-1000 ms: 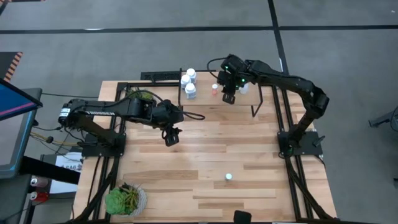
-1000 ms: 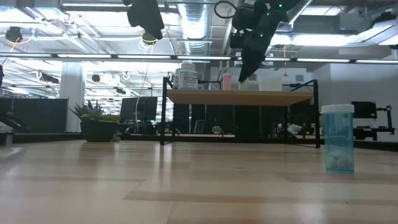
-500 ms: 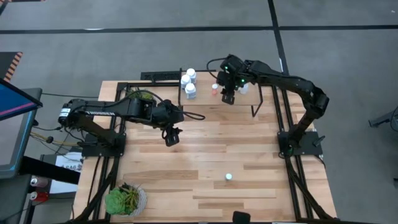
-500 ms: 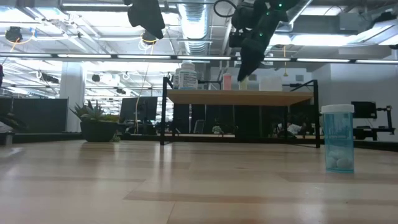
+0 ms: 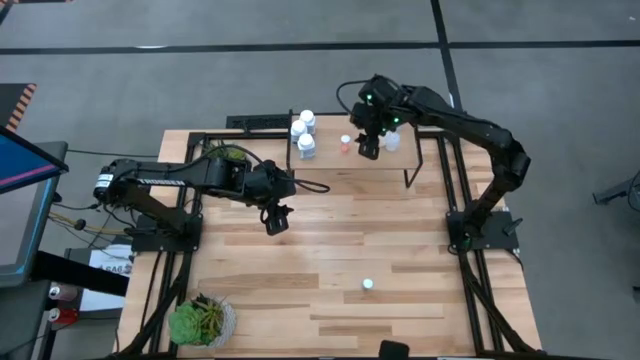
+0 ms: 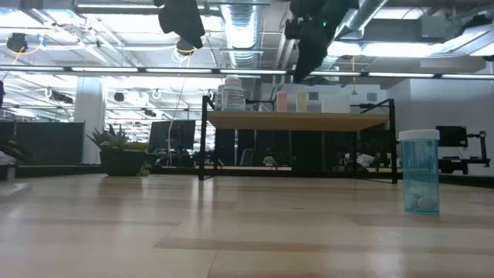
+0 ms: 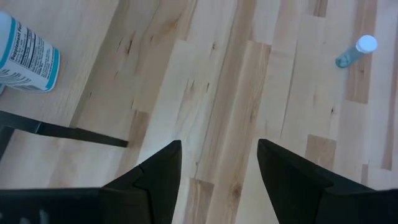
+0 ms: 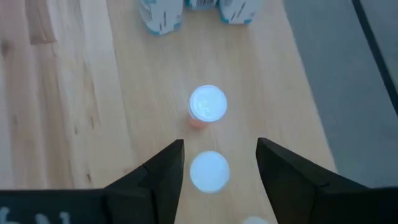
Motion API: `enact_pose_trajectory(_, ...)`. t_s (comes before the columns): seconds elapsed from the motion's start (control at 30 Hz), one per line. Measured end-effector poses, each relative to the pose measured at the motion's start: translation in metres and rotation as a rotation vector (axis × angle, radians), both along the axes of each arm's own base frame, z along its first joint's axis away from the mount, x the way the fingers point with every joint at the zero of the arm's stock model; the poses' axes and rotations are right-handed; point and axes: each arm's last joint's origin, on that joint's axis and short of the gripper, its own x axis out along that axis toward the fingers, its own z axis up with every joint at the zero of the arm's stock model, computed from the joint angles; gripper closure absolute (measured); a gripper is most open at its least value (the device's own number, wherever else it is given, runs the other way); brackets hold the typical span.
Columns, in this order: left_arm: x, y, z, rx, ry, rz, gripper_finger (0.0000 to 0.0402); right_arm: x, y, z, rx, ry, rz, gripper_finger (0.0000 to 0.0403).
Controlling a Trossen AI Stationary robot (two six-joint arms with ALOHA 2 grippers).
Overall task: Pick and place medicine bottles onto shelf by color
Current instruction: Put the blue pill bottle on the shelf
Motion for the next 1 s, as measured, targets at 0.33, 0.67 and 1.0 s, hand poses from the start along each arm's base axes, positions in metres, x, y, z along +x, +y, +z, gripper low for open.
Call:
enact_pose_trajectory(0.33, 0.000, 0.000, 0.000, -0.001, -0.005, 0.000, 0.0205, -0.048, 0.034, 0.032, 0.213, 0.061, -0.057, 0.0180)
enact_pose_trajectory(0.67, 0.001, 0.000, 0.000, 0.000, -0.008, -0.001, 0.0205, -0.118, 0.122, 0.014, 0.392, -0.039, -0.134, 0.0185)
enact_pose_trajectory(1.0, 0.001, 0.000, 0.000, 0.000, -0.008, -0.002, 0.0205, -0.140, 0.209, -0.046, 0.670, -0.207, -0.035, 0.0188)
